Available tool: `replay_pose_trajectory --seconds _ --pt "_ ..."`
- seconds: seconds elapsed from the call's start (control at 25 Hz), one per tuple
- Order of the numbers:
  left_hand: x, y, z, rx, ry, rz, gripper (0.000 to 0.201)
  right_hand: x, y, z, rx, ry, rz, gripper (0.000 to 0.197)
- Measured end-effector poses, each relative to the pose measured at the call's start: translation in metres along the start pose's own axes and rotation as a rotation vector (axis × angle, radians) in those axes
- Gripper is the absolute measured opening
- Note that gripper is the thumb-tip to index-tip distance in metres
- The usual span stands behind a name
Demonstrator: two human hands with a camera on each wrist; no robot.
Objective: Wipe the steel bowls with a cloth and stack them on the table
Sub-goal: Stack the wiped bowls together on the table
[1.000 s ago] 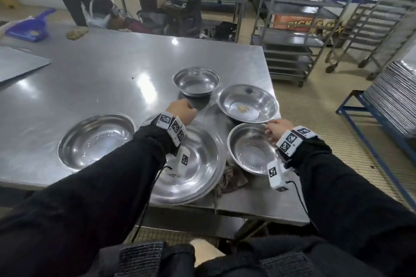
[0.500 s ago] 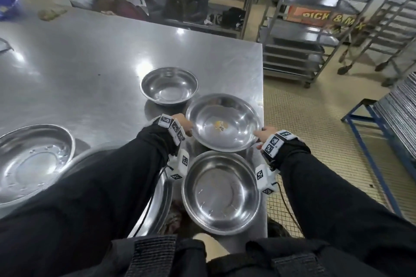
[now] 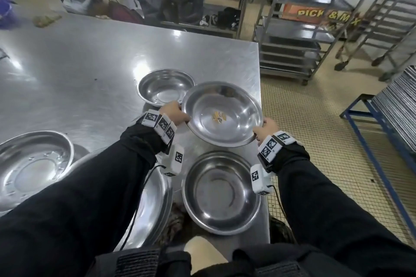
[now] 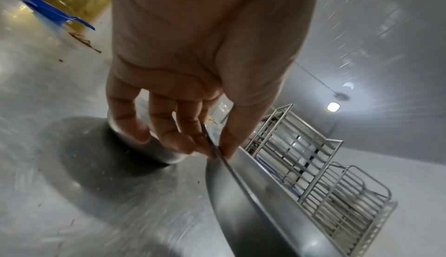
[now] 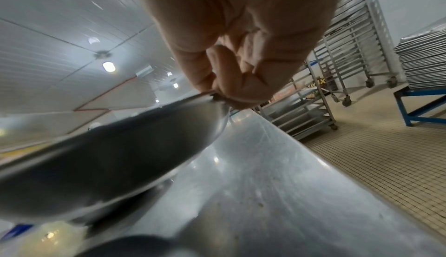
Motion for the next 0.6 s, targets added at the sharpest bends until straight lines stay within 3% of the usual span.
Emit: replay_pose_trajectory --seconds 0.12,0.28,0.44,0.6 --pt "-0.012 0.038 -0.034 0.077 -0.003 0.059 0.013 -0.015 0.05 0.002 0.048 -0.038 -0.077 0.009" --pt "-0.051 0.108 -0.075 0.11 0.067 0.095 0.003 -0.046 0.133 0.02 0.052 -0.031 -0.241 0.007" --pt "-0.128 0.183 -0.105 0.181 0.03 0.034 0.029 -0.053 0.219 0.069 -0.011 -0.046 -0.326 0.009" --pt "-0.185 0.243 -0.108 0.202 -0.054 0.018 0.02 -0.043 0.271 0.121 -0.05 0.069 -0.357 0.008"
Point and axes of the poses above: each hand's wrist, its own y-axis away from the middle knuckle, its own z-axis out of the palm, x = y × z, the point moved 9 cm from there along -y, towards the middle knuckle, and after that the axes turned 2 degrees about x, right-handed, at the moved point
